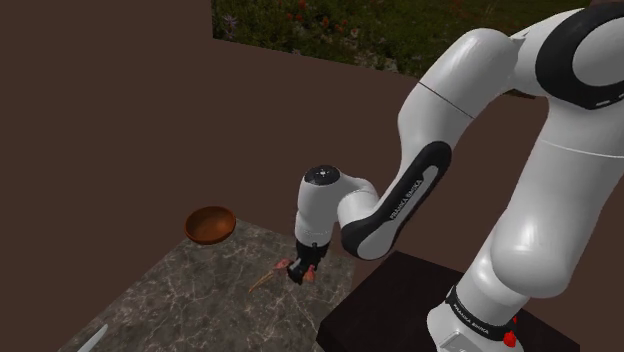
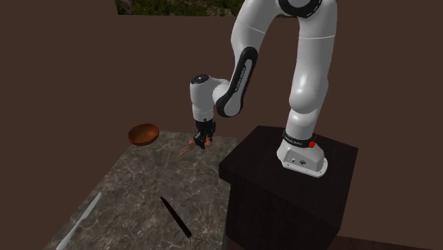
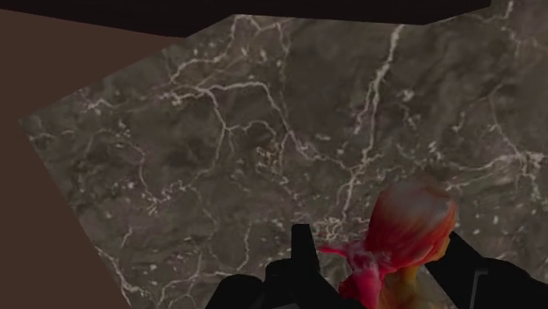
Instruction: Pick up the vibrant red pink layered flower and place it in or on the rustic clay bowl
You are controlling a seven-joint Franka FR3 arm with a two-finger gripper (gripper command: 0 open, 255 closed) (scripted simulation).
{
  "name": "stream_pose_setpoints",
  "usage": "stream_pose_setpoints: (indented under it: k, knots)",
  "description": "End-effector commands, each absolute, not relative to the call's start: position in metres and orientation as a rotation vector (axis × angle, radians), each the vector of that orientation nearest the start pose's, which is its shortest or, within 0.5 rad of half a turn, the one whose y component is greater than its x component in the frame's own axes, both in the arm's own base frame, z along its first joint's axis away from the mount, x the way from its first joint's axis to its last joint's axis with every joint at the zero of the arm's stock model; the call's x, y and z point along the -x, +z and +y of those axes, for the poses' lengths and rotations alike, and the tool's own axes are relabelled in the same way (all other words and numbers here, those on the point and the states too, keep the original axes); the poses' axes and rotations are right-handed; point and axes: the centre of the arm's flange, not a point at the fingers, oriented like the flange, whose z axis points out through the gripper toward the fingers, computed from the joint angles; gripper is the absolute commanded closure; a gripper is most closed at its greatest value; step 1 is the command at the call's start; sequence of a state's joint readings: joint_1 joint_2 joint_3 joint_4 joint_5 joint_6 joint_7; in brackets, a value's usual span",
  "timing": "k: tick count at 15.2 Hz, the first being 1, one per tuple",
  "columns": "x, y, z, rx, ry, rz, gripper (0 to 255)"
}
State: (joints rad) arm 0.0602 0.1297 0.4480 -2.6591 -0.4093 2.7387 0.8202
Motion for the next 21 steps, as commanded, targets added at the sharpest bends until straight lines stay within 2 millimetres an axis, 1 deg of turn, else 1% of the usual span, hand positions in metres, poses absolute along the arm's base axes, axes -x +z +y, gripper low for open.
stream_pose_setpoints:
  k: [1,5,6,21]
  knots:
    - [-0.351,0.207,0.220,3.232,-0.062,-0.105,255]
    - [-0.351,0.229,0.220,3.232,-0.062,-0.105,255]
    - [-0.351,0.231,0.220,3.232,-0.062,-0.105,255]
    - [-0.549,0.229,0.236,3.232,-0.062,-0.105,255]
